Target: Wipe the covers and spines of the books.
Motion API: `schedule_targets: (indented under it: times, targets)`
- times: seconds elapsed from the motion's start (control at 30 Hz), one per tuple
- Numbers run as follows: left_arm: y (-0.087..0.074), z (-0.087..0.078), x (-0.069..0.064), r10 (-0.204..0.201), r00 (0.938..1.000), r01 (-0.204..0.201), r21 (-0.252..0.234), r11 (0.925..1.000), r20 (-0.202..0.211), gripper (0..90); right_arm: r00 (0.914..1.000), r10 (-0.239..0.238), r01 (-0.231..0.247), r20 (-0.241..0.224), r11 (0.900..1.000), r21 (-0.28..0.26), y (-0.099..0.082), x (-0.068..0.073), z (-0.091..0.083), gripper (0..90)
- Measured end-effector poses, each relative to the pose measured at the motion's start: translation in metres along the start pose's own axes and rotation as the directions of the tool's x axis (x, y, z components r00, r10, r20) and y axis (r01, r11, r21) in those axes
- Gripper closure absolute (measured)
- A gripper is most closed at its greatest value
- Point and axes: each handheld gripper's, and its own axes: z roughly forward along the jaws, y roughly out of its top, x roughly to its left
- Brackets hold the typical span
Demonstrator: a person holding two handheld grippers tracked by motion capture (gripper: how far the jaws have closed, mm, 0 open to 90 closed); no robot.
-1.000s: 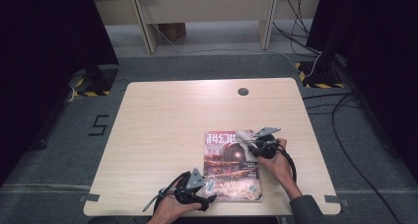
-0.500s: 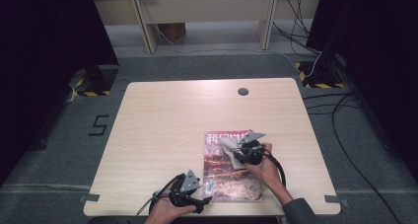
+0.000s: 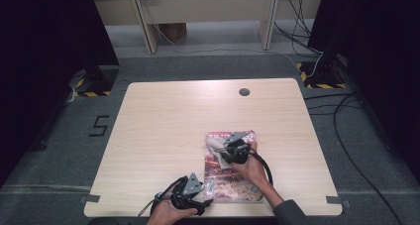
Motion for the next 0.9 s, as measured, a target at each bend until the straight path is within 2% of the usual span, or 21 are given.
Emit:
schedule_targets:
  times: [0.27, 0.4, 0.9]
  targets:
    - [0.0, 0.004, -0.003, 0.021, 0.9996, -0.021, 0.01, 0.9997, 0.018, 39.8, 0.9981, -0.019, 0.019, -0.059, 0.9998, -0.008, 0.004, 0.018, 0.006, 76.6]
    - [0.0, 0.004, -0.002, 0.025, 0.9995, -0.025, 0.013, 0.9996, 0.021, 40.0, 0.9958, -0.033, 0.032, -0.086, 0.9994, -0.009, 0.005, 0.025, 0.007, 76.5]
    - [0.007, 0.01, -0.004, 0.015, 0.9999, -0.015, 0.007, 0.9999, -0.005, 40.0, 0.9925, -0.063, 0.063, -0.105, 0.998, -0.012, 0.006, 0.031, 0.009, 76.6]
